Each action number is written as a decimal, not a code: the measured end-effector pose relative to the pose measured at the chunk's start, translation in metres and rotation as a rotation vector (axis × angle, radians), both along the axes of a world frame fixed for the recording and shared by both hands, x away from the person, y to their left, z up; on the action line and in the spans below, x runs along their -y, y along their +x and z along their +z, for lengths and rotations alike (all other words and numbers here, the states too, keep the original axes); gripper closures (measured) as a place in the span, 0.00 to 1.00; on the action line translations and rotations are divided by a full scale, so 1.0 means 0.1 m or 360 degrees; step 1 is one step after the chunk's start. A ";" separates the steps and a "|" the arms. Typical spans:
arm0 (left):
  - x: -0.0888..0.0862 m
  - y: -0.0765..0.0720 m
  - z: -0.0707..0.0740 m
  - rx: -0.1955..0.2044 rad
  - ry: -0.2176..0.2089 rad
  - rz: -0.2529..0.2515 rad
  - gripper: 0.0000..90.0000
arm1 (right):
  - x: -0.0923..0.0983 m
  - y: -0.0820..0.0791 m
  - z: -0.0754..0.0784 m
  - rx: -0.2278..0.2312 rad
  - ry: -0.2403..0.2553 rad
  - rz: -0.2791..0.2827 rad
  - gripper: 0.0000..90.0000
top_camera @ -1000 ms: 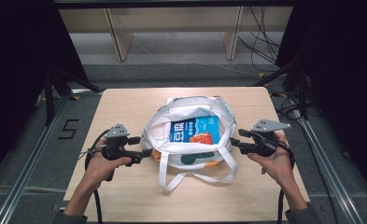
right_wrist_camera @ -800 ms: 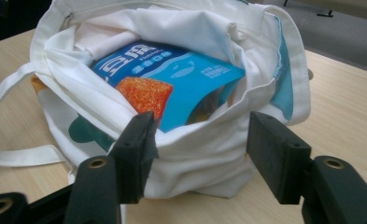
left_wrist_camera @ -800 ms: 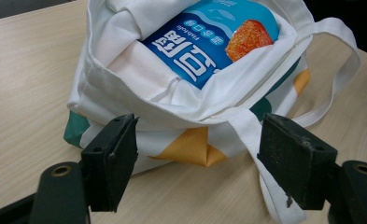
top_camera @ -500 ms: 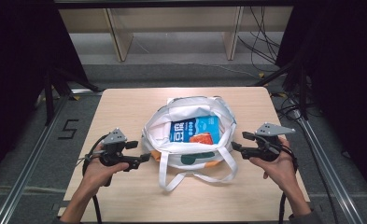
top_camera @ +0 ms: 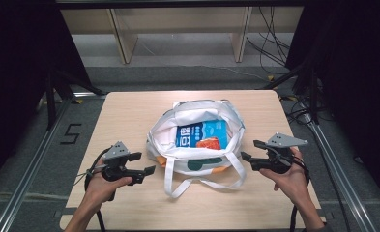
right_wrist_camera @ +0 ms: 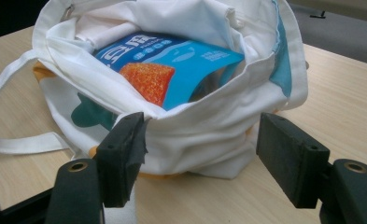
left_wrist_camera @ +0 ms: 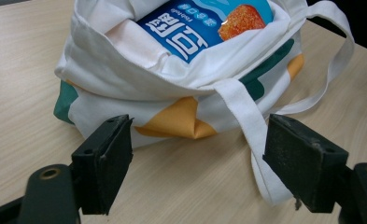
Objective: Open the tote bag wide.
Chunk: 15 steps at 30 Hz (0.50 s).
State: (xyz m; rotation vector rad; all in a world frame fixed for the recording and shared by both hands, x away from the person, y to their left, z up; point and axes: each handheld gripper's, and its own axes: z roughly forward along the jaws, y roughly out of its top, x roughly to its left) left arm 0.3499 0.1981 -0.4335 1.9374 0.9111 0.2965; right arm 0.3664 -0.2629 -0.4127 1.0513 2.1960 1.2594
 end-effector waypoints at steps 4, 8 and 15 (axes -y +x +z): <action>-0.01 -0.06 -0.06 0.0007 -0.0007 -0.0014 0.24 | 0.01 -0.06 -0.01 -0.0018 0.0012 -0.0012 0.35; -0.03 -0.14 -0.14 -0.0011 -0.0014 -0.0019 0.23 | 0.02 -0.14 -0.07 -0.0011 0.0019 -0.0018 0.35; -0.04 -0.28 -0.23 -0.0036 -0.0011 -0.0044 0.21 | 0.04 -0.28 -0.19 -0.0037 0.0029 -0.0016 0.35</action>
